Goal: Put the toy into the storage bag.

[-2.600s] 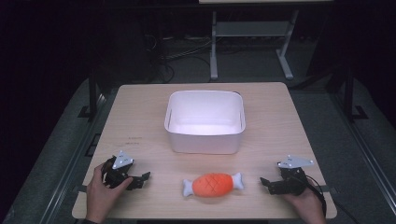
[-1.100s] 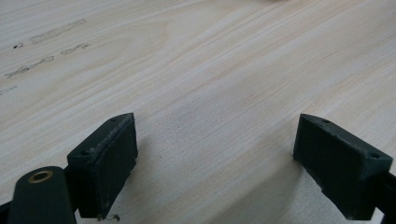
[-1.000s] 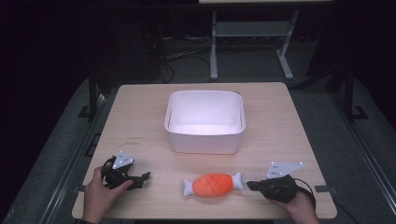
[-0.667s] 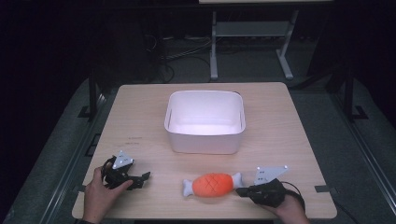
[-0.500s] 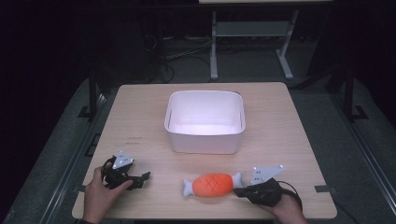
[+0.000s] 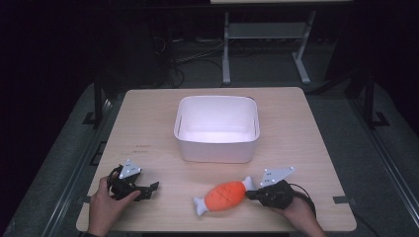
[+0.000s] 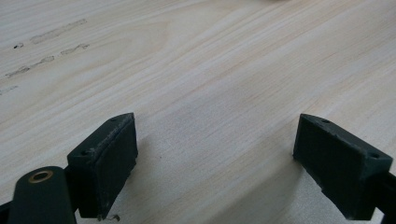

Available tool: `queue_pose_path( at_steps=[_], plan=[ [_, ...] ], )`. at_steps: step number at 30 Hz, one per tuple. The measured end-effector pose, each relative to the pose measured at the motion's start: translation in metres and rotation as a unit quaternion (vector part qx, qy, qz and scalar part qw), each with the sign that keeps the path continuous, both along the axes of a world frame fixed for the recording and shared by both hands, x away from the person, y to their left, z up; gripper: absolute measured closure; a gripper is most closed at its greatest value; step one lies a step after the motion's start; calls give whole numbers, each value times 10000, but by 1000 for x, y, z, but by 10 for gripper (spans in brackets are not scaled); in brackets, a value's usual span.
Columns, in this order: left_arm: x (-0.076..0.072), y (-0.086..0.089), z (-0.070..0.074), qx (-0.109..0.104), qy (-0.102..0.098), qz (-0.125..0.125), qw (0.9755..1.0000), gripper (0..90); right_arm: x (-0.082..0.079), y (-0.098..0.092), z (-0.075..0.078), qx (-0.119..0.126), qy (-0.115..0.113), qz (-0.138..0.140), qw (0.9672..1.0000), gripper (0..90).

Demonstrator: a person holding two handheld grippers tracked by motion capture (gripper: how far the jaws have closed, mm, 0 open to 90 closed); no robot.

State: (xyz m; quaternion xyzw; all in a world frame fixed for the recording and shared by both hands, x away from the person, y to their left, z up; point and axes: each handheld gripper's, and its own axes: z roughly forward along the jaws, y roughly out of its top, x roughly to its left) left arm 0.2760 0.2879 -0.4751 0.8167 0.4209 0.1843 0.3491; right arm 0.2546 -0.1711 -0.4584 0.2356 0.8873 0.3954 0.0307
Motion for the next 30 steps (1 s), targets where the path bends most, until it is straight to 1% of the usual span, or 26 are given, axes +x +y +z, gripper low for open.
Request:
queue_pose_path(
  at_steps=[2,6,10,13,15,19,20,22,23,24,25,27,30],
  plan=[
    [0,0,0,1,1,0,10000,129,4,1,0,-42,-55,-10,10000,894],
    [0,0,0,1,0,0,10000,128,8,3,1,-76,-92,-48,9999,895],
    [0,0,0,1,0,0,10000,129,18,7,2,-121,-181,-91,9997,895],
    [0,0,0,1,0,-1,10000,129,21,8,2,-111,-189,-120,9997,895],
    [0,0,0,3,0,-1,10000,129,27,11,2,-165,-220,-150,9995,895],
    [0,0,0,2,1,-1,10000,128,31,13,2,-168,-251,-174,9994,895],
    [0,0,0,3,2,-1,10000,129,35,14,2,-180,-298,-174,9992,895],
    [0,0,0,3,2,-1,10000,129,38,16,3,-188,-291,-204,9992,895],
    [0,0,0,3,2,-1,10000,129,40,17,2,-180,-341,-200,9991,895],
    [0,0,0,4,3,-1,10000,129,42,18,2,-149,-313,-225,9991,895],
    [0,0,0,4,3,0,10000,129,45,19,2,-207,-335,-221,9990,895],
    [0,0,0,3,3,-1,10000,129,47,21,2,-201,-342,-249,9989,895],
    [0,0,0,6,7,-1,10000,129,52,25,3,-184,-381,-221,9989,895]
  ],
)
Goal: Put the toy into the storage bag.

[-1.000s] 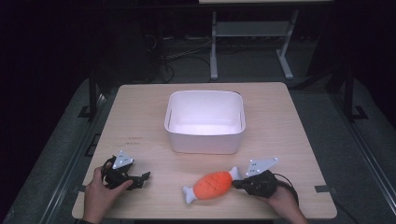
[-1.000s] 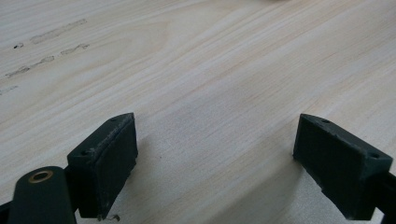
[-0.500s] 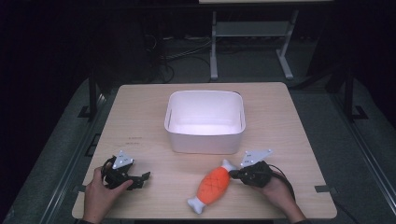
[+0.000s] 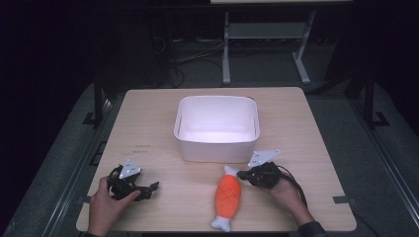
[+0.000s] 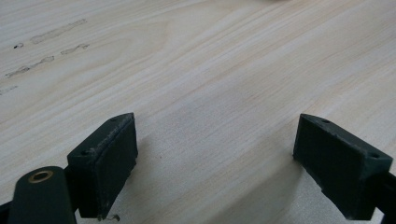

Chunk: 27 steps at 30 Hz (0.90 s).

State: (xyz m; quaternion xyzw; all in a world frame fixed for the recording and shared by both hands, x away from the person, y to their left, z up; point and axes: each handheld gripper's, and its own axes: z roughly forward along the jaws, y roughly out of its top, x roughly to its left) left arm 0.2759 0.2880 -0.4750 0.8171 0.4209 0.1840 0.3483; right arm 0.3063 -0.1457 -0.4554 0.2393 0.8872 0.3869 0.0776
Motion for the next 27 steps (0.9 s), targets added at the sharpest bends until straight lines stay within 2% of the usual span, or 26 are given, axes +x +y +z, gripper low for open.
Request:
queue_pose_path(
  at_steps=[5,27],
  plan=[
    [0,0,0,5,5,0,10000,129,5,9,-1,51,-16,46,10000,896],
    [0,0,0,-8,6,10,10000,129,20,56,1,0,-101,349,9993,896]
  ],
)
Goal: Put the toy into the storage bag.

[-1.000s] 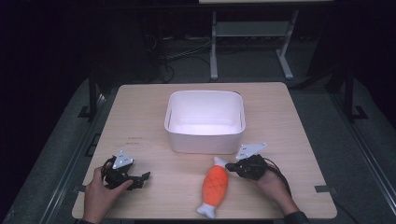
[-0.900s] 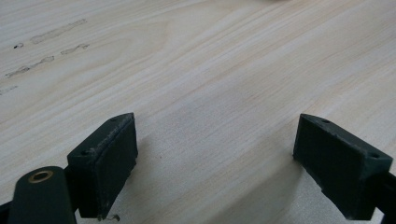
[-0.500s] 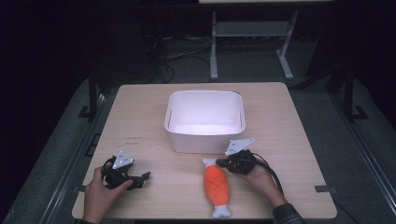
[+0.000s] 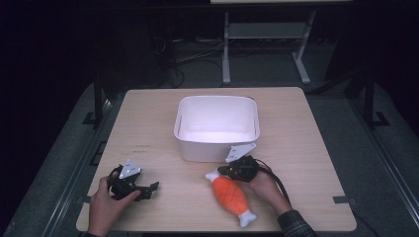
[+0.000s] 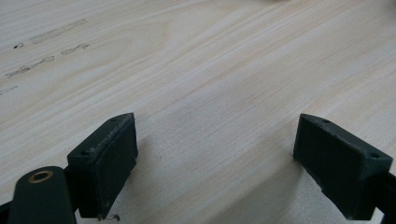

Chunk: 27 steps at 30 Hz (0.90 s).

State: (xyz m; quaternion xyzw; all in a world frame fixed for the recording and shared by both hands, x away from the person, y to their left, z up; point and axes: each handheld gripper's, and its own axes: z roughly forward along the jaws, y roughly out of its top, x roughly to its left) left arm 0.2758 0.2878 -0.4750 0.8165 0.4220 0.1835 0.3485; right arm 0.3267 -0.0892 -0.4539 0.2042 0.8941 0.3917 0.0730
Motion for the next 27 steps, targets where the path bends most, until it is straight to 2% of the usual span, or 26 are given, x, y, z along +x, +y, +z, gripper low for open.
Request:
queue_pose_path(
  at_steps=[12,17,22,27],
  plan=[
    [0,0,0,0,-1,-1,10000,129,-1,27,5,-66,-34,312,9995,896],
    [0,0,0,3,-1,-3,10000,129,-2,22,10,-46,-23,244,9997,896],
    [0,0,0,-2,-4,-1,10000,129,-5,10,20,56,-6,2,10000,890],
    [0,0,0,-1,-6,0,10000,129,-12,-4,26,42,75,-216,9997,820]
  ],
)
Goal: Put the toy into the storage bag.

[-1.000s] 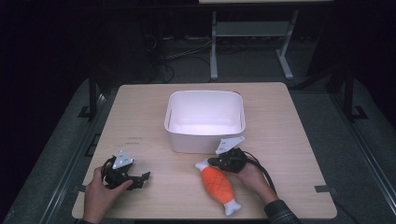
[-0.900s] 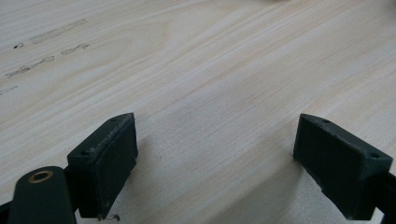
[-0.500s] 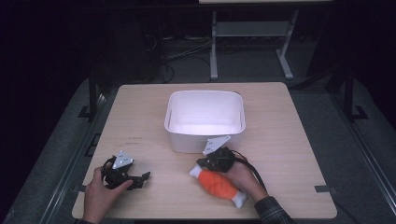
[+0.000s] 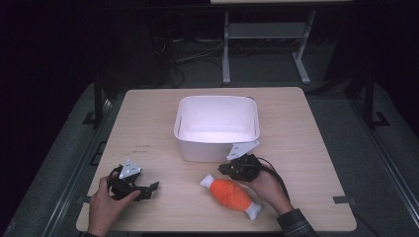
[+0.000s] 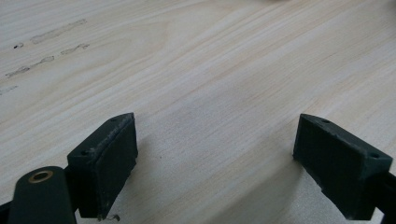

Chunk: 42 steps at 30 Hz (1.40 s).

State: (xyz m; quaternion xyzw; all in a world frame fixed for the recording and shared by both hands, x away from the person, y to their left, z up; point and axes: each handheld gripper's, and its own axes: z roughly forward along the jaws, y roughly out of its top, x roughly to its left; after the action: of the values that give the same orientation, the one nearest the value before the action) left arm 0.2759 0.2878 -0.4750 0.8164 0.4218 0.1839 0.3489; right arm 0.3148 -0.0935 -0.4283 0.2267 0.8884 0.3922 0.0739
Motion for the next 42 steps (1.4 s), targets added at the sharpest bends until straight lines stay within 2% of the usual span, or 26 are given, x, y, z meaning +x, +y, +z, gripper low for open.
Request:
queue_pose_path(
  at_steps=[1,3,9,11,13,14,15,20,26,33,35,42],
  plan=[
    [0,0,0,7,9,-2,10000,129,-4,-8,3,42,28,-137,9999,775],
    [0,0,0,-2,-4,0,10000,129,-5,-11,5,46,50,-192,9998,764],
    [0,0,0,6,-4,-9,10000,129,-15,-28,11,43,127,-488,9987,595],
    [0,0,0,5,-4,-9,10000,129,-19,-32,14,101,134,-554,9983,535],
    [0,0,0,5,-5,-9,10000,129,-25,-35,17,135,217,-624,9977,432],
    [0,0,0,4,-5,-9,10000,129,-25,-35,17,135,217,-624,9977,432],
    [0,0,0,5,-4,-9,10000,129,-27,-36,17,129,237,-642,9976,395],
    [0,0,0,4,-5,-8,10000,129,-37,-33,13,14,358,-720,9968,164],
    [0,0,0,5,-6,-8,10000,129,-47,-28,4,-49,482,-792,9957,44],
    [0,0,0,4,-5,-8,10000,129,-55,-20,-4,-48,618,-679,9958,20],
    [0,0,0,4,-6,-8,10000,129,-56,-15,-9,-170,614,-592,9962,20],
    [0,0,0,5,-5,-8,10000,129,-54,-8,-20,-279,634,-448,9966,20]
  ],
)
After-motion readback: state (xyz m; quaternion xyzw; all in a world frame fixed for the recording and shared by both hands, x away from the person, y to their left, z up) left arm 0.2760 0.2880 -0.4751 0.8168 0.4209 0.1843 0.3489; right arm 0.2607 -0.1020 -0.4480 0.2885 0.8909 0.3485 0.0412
